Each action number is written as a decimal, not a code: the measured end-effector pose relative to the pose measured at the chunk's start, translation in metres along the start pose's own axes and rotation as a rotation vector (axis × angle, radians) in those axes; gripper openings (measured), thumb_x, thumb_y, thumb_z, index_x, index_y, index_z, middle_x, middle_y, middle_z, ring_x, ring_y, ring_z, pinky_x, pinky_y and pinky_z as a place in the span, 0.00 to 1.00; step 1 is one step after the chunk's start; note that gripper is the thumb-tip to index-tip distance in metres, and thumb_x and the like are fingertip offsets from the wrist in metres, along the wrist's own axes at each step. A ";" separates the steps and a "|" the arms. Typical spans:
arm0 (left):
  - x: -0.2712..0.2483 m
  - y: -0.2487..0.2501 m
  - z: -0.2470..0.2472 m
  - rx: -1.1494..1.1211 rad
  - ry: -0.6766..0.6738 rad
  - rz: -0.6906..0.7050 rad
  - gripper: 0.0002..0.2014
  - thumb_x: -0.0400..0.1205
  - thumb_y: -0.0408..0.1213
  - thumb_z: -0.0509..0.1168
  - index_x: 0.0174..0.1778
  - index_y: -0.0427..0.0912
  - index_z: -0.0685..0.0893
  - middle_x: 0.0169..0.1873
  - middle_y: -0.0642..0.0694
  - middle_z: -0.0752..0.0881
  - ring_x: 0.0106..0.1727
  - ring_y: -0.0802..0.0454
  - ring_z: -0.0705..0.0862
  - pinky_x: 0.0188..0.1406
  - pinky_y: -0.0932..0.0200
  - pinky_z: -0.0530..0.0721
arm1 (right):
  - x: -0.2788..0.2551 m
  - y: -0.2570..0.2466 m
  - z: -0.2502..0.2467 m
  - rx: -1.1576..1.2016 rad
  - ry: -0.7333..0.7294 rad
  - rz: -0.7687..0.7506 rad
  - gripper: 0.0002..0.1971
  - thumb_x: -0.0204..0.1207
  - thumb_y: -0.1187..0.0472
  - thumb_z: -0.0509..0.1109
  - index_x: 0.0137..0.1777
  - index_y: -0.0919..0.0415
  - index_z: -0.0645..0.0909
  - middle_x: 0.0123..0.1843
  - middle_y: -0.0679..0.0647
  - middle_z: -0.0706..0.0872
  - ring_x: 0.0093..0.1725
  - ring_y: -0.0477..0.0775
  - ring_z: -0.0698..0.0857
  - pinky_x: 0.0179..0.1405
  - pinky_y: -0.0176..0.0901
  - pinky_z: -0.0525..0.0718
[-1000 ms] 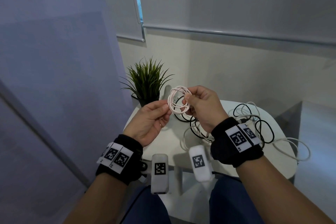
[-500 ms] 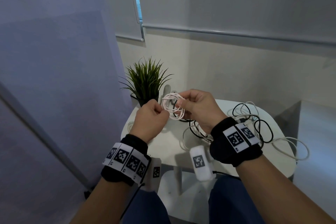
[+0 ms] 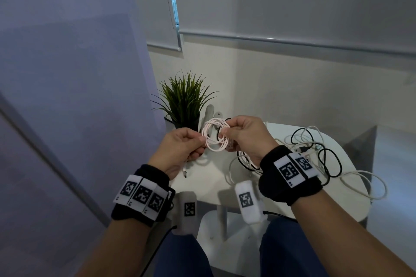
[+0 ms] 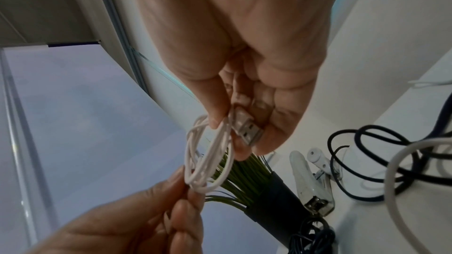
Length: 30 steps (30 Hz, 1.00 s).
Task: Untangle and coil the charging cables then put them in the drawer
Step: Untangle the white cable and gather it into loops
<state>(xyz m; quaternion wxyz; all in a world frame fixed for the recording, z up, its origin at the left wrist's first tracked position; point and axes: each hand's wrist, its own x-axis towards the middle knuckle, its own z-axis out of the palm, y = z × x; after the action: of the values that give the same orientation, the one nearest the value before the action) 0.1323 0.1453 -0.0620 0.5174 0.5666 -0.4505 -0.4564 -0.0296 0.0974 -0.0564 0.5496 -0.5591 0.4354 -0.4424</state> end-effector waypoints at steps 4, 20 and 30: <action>0.004 -0.004 0.000 0.096 -0.002 -0.030 0.05 0.80 0.26 0.66 0.41 0.37 0.84 0.27 0.44 0.83 0.20 0.61 0.77 0.20 0.70 0.76 | 0.002 0.004 0.003 0.011 0.022 0.042 0.09 0.72 0.74 0.72 0.40 0.61 0.78 0.33 0.64 0.85 0.29 0.58 0.80 0.29 0.46 0.82; 0.006 -0.059 -0.014 0.669 0.220 -0.081 0.08 0.74 0.30 0.64 0.31 0.46 0.79 0.34 0.42 0.86 0.34 0.44 0.84 0.33 0.59 0.80 | 0.002 0.042 0.035 -0.186 -0.158 0.384 0.10 0.73 0.78 0.68 0.38 0.66 0.74 0.35 0.67 0.79 0.28 0.58 0.81 0.37 0.60 0.89; 0.006 -0.068 -0.016 0.891 0.112 -0.051 0.12 0.76 0.28 0.63 0.51 0.39 0.88 0.52 0.43 0.87 0.53 0.45 0.85 0.48 0.61 0.78 | 0.017 0.062 0.037 -0.370 -0.182 0.406 0.08 0.77 0.68 0.64 0.37 0.58 0.76 0.45 0.59 0.83 0.44 0.57 0.85 0.49 0.50 0.89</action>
<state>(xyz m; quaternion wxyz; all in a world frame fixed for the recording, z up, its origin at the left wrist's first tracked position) 0.1518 0.1461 -0.1295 0.2350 0.7689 -0.5604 -0.1989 0.0098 0.0880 -0.1187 0.5523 -0.5887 0.5606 -0.1845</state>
